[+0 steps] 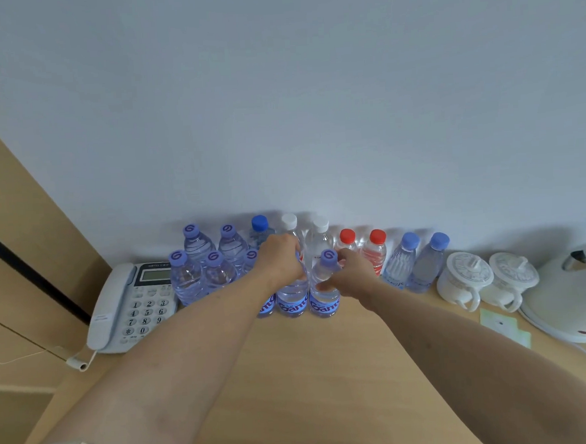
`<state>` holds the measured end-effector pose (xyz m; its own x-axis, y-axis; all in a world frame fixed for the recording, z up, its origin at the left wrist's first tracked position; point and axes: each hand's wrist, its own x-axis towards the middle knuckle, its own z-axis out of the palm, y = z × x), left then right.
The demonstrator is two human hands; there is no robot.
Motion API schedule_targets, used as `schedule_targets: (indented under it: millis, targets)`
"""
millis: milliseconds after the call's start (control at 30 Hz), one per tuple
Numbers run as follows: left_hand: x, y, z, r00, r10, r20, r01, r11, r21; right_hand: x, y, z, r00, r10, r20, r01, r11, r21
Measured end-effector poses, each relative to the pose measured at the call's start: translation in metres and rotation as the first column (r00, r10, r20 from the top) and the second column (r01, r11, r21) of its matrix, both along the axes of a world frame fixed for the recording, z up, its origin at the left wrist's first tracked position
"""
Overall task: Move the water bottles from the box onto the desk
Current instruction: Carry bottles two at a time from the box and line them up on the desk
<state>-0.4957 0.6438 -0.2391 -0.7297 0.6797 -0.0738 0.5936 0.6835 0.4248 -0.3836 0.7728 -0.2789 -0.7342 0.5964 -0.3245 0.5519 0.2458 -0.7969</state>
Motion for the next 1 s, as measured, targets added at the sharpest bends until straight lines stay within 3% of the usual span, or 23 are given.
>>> schedule_targets:
  millis: [433, 533, 667, 767, 1000]
  targets:
    - [0.000, -0.012, -0.002, 0.994, -0.104, -0.029, 0.104, 0.994, 0.009, 0.005, -0.007, 0.001, 1.000, 0.023, -0.009, -0.022, 0.996, 0.087]
    - [-0.001, -0.011, 0.009, 0.980, -0.161, -0.120, 0.159, 0.987, -0.029, 0.009, -0.009, 0.005, 0.998, 0.050, 0.028, -0.054, 0.988, 0.142]
    - [0.006, 0.016, 0.024, 0.918, -0.230, -0.324, 0.257, 0.966, 0.040, 0.023, -0.008, 0.014, 0.996, 0.024, 0.086, -0.047, 0.960, 0.277]
    - [0.024, 0.047, 0.034, 0.835, -0.333, -0.438, 0.373, 0.928, 0.007, 0.046, -0.001, 0.025, 0.993, -0.052, 0.104, 0.009, 0.926, 0.377]
    - [0.114, 0.120, 0.032, 0.686, -0.619, -0.384, 0.658, 0.752, -0.037, 0.152, 0.031, 0.050, 0.910, -0.357, 0.212, 0.206, 0.832, 0.516]
